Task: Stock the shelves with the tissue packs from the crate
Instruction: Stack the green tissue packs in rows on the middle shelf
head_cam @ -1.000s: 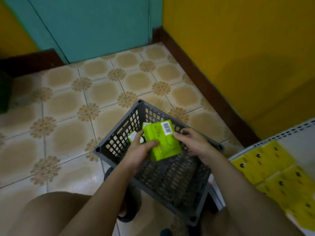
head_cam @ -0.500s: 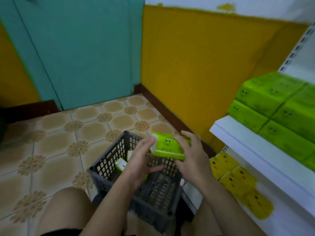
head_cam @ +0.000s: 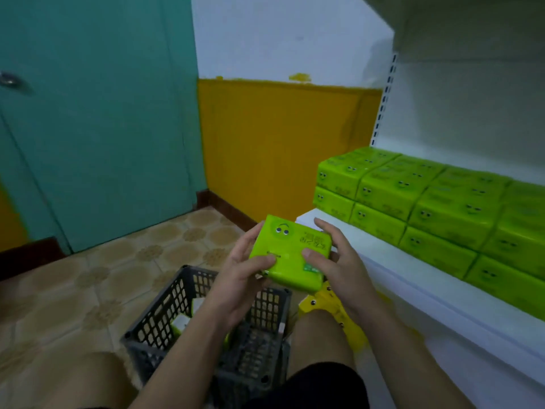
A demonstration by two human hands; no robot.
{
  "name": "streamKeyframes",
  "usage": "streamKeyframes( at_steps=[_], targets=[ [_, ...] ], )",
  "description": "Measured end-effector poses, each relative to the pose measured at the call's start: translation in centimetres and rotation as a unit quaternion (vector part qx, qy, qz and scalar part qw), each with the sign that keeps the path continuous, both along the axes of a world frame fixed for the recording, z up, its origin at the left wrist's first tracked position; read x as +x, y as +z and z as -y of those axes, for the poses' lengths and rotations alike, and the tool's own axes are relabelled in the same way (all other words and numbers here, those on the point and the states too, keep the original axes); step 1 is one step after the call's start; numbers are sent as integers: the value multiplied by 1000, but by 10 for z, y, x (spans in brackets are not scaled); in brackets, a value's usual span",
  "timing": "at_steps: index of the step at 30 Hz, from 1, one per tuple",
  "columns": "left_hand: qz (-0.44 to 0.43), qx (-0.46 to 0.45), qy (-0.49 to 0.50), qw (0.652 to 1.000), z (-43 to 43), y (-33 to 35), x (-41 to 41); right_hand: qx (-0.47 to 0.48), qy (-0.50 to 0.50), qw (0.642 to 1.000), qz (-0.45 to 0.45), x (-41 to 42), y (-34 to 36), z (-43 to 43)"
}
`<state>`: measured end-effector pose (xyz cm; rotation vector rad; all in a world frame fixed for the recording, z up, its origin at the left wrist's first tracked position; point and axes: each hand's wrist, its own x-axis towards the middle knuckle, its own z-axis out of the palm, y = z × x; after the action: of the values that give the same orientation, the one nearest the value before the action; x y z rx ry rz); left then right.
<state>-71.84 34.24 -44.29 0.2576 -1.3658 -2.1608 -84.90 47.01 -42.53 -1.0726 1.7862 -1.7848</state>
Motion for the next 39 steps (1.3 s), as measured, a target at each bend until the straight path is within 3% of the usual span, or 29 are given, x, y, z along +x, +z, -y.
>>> streamKeyframes(
  at_steps=[5, 9, 12, 15, 18, 20, 23, 25, 27, 28, 30, 31, 32, 35, 39],
  targets=[
    [53, -13, -51, 997, -52, 30, -46, -61, -148, 987, 12, -24, 22, -64],
    [92, 10, -105, 990, -111, 40, -88, -111, -305, 939, 112, -40, 33, -120],
    [91, -3, -152, 984, -152, 46, -110, -67, -350, 930, 91, -42, 35, -164],
    [73, -10, -245, 967, -176, 64, -121, -33, -326, 942, 74, -44, 46, -211],
    [79, -99, -316, 940, -196, 83, -135, 22, -257, 964, 68, -45, 61, -252],
    [71, -156, -321, 931, -212, 94, -149, 15, -263, 964, 44, -45, 67, -271],
    [61, -314, -202, 926, -233, 105, -176, -25, -375, 925, 48, -58, 73, -305],
    [37, -471, -68, 879, -234, 102, -196, -27, -482, 873, 72, -79, 68, -335],
    [3, -647, 28, 762, -229, 96, -214, 48, -569, 815, 94, -101, 55, -357],
    [15, -710, 47, 702, -229, 93, -220, 164, -587, 789, 79, -108, 47, -365],
    [89, -791, 50, 604, -230, 90, -230, 399, -592, 700, 1, -119, 32, -373],
    [119, -814, 42, 566, -229, 87, -236, 443, -594, 668, -63, -120, 29, -373],
    [134, -827, 33, 545, -228, 85, -240, 436, -593, 667, -118, -117, 28, -370],
    [146, -832, 11, 534, -219, 78, -250, 431, -489, 728, -214, -119, 23, -362],
    [129, -844, 15, 520, -212, 77, -255, 559, -342, 712, -253, -156, 20, -351]
  ],
)
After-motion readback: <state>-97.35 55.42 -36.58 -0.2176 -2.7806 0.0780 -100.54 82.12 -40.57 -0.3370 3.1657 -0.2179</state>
